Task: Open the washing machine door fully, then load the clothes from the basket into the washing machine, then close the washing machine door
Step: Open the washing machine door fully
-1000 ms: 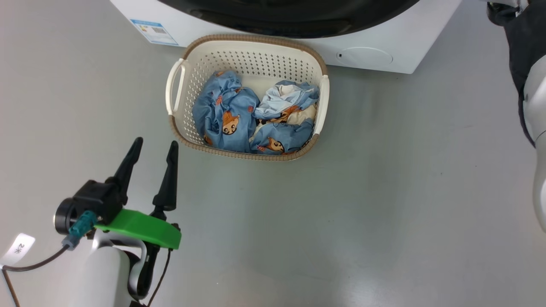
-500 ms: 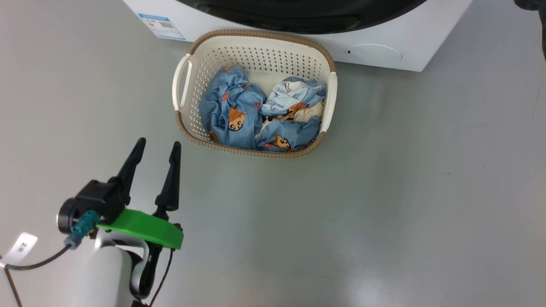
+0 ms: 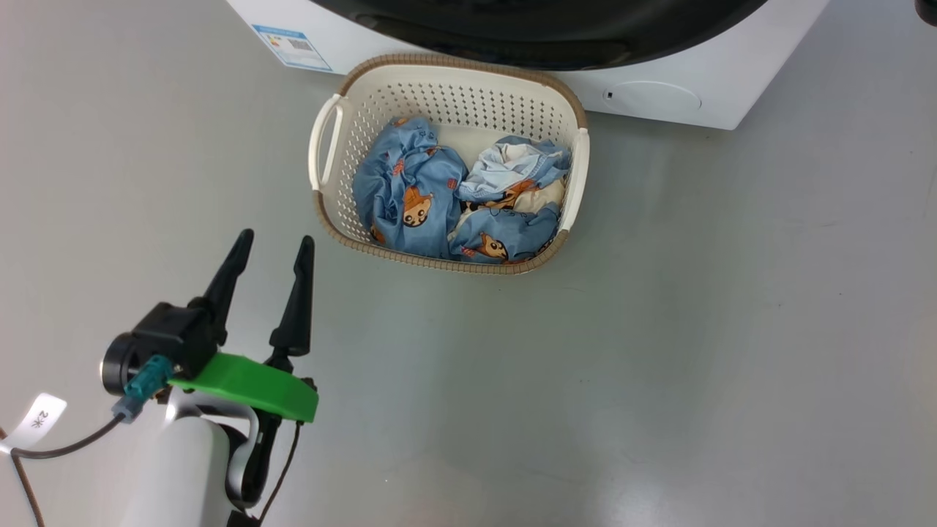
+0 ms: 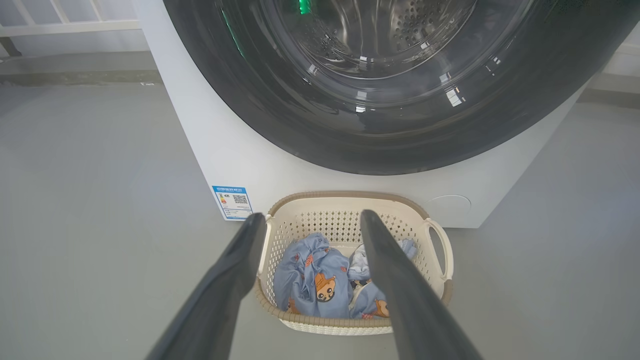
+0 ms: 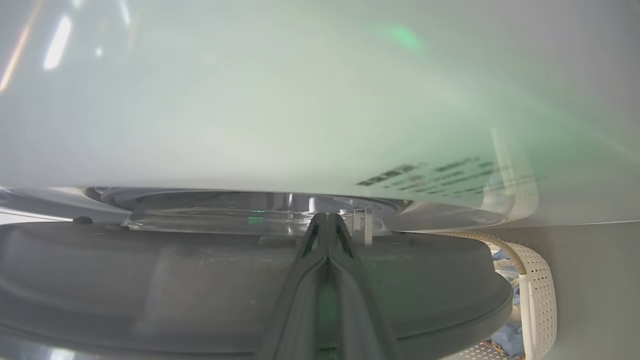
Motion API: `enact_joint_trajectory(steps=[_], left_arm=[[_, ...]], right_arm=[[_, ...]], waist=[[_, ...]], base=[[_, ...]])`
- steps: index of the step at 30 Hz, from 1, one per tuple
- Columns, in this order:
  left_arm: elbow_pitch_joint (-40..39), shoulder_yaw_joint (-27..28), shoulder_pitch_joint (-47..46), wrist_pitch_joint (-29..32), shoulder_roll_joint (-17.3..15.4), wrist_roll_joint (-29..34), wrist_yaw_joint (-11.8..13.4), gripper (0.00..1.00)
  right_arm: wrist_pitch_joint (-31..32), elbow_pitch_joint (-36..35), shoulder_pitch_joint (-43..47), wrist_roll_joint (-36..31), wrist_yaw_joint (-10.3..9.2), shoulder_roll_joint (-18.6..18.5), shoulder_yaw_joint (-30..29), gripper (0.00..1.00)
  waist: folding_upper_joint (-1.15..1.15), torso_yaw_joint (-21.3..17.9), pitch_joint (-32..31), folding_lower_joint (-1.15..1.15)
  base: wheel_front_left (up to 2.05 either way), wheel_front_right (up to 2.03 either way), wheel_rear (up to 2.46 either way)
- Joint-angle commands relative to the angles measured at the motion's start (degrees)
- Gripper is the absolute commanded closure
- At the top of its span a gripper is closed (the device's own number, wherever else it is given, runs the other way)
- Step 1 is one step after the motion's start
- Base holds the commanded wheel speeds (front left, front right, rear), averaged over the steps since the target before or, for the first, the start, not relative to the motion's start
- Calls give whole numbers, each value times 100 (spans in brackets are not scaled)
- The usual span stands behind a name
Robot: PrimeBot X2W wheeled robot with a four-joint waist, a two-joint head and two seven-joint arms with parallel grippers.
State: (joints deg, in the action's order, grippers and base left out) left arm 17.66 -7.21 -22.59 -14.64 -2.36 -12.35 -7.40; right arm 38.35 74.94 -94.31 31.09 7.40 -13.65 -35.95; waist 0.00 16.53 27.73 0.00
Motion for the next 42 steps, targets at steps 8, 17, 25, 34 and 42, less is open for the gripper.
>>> enact_joint_trajectory(steps=[8,17,25,34,42], left_arm=[[-145,195,-36,-36,-129,14,-9,0],[-302,238,-31,-36,-124,20,-9,0],[-338,274,80,-36,-171,75,-9,0],[-359,262,240,-36,-213,113,-9,0],[-346,254,314,-36,-222,113,-9,0]], right_arm=[[631,-100,-362,-243,9,270,-247,100],[1305,-236,-345,-159,9,571,-219,100],[1955,-797,276,15,9,881,78,100],[2806,-1843,1221,419,9,1060,368,100],[3339,-2394,1854,1311,9,1075,1050,100]], waist=[[0,11,-7,0],[0,-78,-118,0],[0,-204,-362,0],[0,-261,-648,0],[0,-268,-814,0]], base=[[0,0,0],[0,0,0],[0,0,0],[0,0,0],[0,0,0]])
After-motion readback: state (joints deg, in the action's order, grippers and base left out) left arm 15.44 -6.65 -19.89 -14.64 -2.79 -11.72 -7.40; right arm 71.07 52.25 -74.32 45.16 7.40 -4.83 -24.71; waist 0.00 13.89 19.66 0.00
